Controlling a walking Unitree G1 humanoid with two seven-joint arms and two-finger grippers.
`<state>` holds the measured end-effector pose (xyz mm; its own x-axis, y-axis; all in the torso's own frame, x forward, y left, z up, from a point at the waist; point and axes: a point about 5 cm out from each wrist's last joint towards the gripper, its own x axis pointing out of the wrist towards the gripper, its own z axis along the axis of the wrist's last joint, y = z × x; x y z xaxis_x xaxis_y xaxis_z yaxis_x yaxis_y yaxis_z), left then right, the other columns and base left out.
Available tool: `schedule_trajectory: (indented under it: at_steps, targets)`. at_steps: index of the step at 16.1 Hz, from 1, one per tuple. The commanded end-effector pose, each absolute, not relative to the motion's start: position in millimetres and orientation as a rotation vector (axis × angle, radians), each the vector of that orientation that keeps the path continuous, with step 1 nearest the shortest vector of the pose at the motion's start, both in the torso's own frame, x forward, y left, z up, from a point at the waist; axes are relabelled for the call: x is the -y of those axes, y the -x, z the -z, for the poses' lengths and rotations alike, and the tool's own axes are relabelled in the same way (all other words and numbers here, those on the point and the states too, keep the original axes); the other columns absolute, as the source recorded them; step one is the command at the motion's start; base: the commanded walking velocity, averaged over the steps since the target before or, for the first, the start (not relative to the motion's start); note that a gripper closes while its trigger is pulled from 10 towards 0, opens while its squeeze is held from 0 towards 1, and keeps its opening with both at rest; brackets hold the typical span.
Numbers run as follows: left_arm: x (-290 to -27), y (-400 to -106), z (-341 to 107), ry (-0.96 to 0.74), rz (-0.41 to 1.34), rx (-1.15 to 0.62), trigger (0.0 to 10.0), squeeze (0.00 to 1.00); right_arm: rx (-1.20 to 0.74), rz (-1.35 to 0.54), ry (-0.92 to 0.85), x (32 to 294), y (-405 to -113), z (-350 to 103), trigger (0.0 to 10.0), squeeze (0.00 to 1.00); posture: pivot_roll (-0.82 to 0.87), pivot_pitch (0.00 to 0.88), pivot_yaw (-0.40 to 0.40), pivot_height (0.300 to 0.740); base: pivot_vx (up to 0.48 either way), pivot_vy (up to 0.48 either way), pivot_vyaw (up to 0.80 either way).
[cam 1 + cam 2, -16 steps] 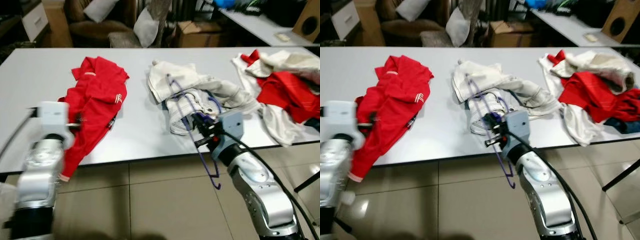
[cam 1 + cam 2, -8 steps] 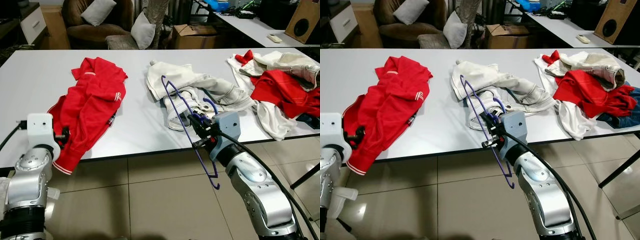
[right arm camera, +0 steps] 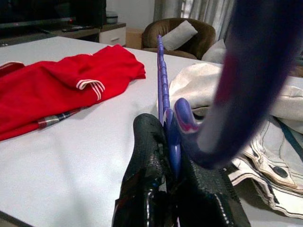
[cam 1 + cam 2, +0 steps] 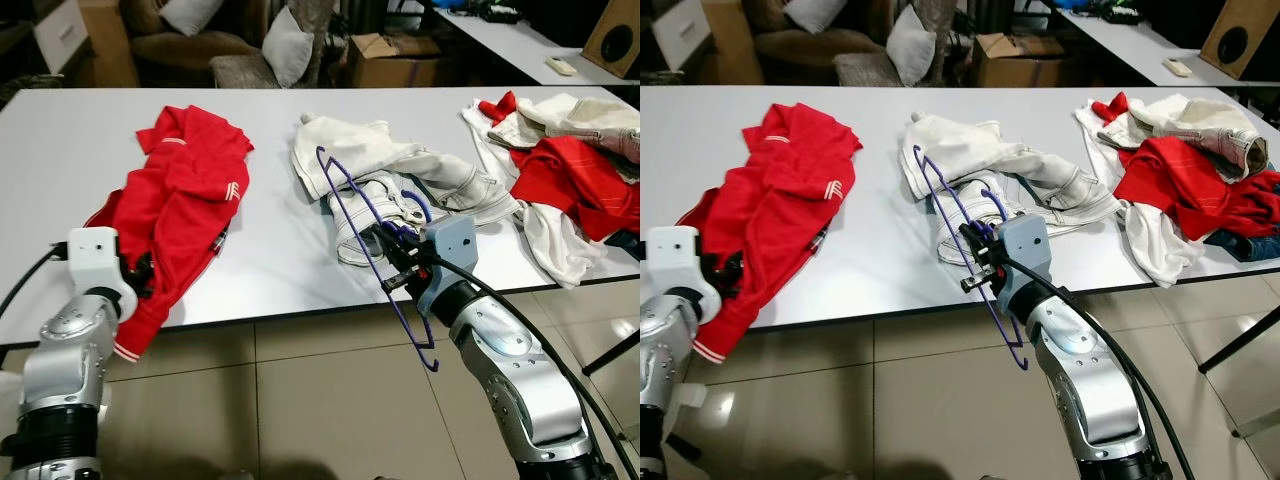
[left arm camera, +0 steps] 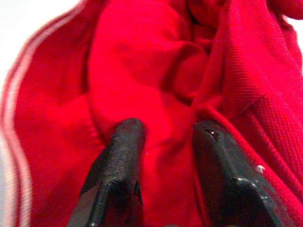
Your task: Hang hanger
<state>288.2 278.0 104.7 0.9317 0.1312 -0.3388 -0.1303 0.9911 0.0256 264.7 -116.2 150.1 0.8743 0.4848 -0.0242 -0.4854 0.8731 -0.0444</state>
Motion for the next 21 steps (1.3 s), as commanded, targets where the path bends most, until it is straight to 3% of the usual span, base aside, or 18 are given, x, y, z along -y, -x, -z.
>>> schedule_trajectory:
  at_steps: [1,17,21]
  targets:
    - [-272,-293,-108,0.009,-0.106,-0.333,0.0,0.0,-0.012,-0.503,0.057,119,-265,-151,10.0,0.0,-0.05,0.0,-0.032,0.74,0.0,0.0,0.0]
    - [-245,-309,-104,0.024,-0.001,-0.309,0.0,0.0,0.0,-0.44,-0.008,119,-271,-156,10.0,0.0,-0.06,0.0,-0.022,0.74,0.0,0.0,0.0]
    - [-242,-344,-128,-0.1,0.009,-0.231,0.0,0.0,0.032,-0.405,0.024,117,-278,-158,10.0,0.0,-0.04,0.0,-0.008,0.74,0.0,0.0,0.0]
